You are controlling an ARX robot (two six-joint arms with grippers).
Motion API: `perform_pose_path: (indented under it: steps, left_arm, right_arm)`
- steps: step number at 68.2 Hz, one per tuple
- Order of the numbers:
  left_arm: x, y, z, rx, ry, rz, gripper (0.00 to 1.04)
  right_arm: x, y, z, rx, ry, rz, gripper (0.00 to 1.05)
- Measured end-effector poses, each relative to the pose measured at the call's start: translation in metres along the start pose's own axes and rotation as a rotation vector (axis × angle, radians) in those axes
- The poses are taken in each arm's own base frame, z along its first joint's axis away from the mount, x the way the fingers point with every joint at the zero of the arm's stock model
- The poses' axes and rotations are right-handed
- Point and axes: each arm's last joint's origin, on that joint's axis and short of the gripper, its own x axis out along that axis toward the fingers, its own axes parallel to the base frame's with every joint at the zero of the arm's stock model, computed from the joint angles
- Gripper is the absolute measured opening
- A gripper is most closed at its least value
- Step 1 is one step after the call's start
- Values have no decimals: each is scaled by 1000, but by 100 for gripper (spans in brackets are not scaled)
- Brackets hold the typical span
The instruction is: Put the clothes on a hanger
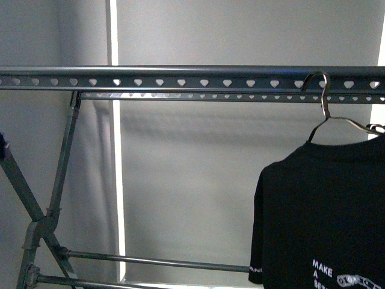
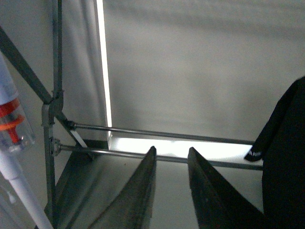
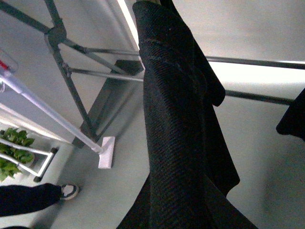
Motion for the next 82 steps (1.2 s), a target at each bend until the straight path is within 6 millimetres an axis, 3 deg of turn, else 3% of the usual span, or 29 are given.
perform_pose_path:
  steps: [7, 24, 43, 55, 69, 76, 82]
  left_arm:
    - [-19, 4, -17, 7, -3, 5, 3]
    - [-59, 17, -53, 14, 1, 6, 4]
    - [-85, 17, -71, 15, -4, 5, 4]
    - [-96, 17, -77, 15, -5, 5, 4]
    - [-108, 17, -83, 16, -5, 5, 4]
    - [-112, 17, -87, 18, -24, 3, 4]
    - [-115, 17, -86, 18, -28, 3, 4]
  right_arm:
    - [2, 0, 16, 24, -30, -23, 8]
    - [17, -10, 46, 142, -92, -99, 8]
    - [19, -6, 74, 185, -151, -127, 8]
    - [31, 0, 74, 183, -119, -155, 8]
    - [56, -1, 55, 178, -67, -198, 8]
    - [63, 1, 39, 118, -105, -221, 33]
    - [56, 5, 31, 56, -194, -265, 49]
